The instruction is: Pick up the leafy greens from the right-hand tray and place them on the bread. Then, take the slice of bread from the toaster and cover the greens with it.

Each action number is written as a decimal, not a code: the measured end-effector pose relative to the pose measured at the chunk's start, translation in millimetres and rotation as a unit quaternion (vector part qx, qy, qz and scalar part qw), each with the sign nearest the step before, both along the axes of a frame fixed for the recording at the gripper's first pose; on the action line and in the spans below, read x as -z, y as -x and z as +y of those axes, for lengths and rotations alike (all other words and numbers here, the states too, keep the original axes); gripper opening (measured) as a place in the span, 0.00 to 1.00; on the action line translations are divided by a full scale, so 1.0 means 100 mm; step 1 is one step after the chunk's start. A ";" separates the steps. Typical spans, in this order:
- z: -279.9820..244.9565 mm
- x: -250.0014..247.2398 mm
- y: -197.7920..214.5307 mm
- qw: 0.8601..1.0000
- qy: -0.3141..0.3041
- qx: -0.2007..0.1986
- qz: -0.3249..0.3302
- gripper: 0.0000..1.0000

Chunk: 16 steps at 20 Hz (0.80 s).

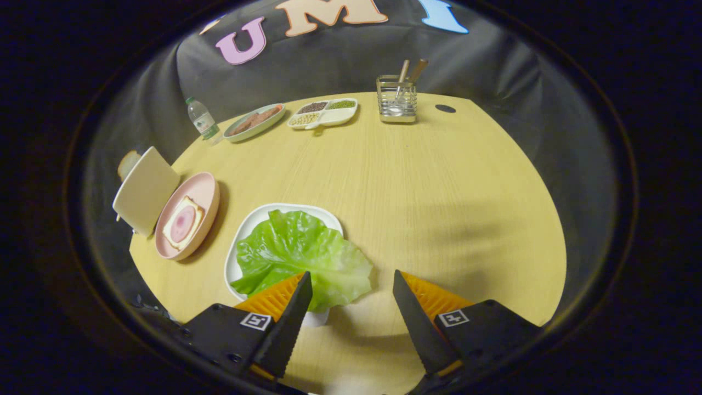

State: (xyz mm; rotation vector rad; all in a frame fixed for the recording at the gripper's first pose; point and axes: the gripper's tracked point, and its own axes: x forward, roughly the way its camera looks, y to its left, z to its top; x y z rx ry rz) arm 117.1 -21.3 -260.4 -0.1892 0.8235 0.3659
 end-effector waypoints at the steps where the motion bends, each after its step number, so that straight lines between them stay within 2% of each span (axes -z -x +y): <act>1: 0.02 0.00 0.00 1.000 -0.008 -0.001 0.009 0.88; 4: 0.10 0.03 0.02 0.999 -0.024 -0.006 0.029 0.69; 9: 0.12 -0.04 -0.01 1.000 -0.001 -0.023 0.010 0.38; 12: 0.17 -0.13 0.05 0.999 0.006 -0.033 0.005 0.15; 14: 0.19 -0.17 0.00 1.000 0.013 -0.026 -0.009 0.06; 16: 0.25 -0.21 0.02 0.999 0.008 -0.028 -0.013 0.06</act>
